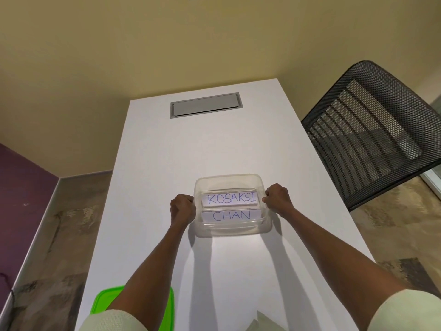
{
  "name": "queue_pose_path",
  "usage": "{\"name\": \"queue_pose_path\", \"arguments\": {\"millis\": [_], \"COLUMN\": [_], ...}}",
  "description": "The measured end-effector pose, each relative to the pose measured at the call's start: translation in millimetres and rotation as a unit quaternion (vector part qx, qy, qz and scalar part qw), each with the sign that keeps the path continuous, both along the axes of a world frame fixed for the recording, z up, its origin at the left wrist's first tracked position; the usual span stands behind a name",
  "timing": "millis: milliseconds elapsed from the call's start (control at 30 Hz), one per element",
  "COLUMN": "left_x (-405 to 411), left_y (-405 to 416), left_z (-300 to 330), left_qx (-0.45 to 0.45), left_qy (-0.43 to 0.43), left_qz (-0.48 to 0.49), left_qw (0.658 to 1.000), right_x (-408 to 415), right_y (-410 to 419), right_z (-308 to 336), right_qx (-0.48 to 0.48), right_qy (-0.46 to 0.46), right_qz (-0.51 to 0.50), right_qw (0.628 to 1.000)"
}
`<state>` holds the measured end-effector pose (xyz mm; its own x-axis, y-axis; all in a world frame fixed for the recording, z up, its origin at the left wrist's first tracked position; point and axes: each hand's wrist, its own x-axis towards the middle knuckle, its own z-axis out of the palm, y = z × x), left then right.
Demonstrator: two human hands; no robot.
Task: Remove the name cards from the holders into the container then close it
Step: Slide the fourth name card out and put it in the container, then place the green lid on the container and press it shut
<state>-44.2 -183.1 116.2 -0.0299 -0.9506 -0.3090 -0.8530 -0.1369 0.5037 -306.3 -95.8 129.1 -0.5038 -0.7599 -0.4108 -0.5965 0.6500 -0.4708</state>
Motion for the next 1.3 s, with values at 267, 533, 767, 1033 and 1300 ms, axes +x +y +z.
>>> {"name": "queue_pose_path", "arguments": {"millis": [267,533,767,1033,1300], "left_x": [-4,28,90,174,248], "left_y": [-1,0,21,62,102], "left_z": [16,22,36,27,-5], "left_qx": [-0.005,-0.029,-0.035,-0.044,-0.011], "left_qy": [0.023,0.054,0.061,0.052,0.031], "left_qz": [-0.01,0.033,0.121,0.166,0.172], "left_qw": [1.0,0.998,0.99,0.984,0.985], "right_x": [7,25,74,167,245], "right_y": [-3,-2,1,15,46], "right_z": [8,33,49,44,17], "right_qx": [0.0,-0.141,-0.234,-0.283,-0.218], "right_qy": [-0.004,0.113,0.066,0.02,-0.039], "right_qz": [-0.01,0.034,0.081,0.179,0.207], "right_qw": [1.0,0.983,0.967,0.942,0.953]}}
